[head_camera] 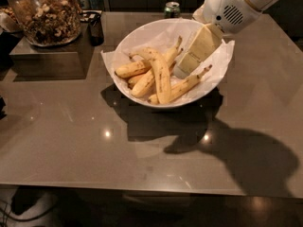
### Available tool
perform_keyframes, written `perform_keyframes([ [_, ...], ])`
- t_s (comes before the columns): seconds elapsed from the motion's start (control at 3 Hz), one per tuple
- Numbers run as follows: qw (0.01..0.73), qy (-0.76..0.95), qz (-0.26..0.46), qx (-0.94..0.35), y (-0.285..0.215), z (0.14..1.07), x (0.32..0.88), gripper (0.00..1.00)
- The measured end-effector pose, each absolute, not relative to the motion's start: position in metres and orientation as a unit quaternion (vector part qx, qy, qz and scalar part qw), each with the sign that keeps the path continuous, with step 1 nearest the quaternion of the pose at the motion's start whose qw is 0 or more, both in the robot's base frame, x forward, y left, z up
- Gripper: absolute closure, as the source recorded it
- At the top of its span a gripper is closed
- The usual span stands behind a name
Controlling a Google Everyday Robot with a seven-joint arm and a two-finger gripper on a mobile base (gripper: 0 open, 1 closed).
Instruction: Pick banana from white bowl
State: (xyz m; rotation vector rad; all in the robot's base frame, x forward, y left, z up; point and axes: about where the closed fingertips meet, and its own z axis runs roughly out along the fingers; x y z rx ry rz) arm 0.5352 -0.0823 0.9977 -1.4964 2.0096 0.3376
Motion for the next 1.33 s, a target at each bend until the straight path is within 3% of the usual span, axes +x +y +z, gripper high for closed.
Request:
perform_keyframes([
  [0.67, 0.291, 0.775, 0.197, -0.525, -0.06, 0.959, 0.559, 0.0],
  [1.33, 0.304, 0.777, 0.198, -0.515, -0.061, 0.962, 0.558, 0.0],
])
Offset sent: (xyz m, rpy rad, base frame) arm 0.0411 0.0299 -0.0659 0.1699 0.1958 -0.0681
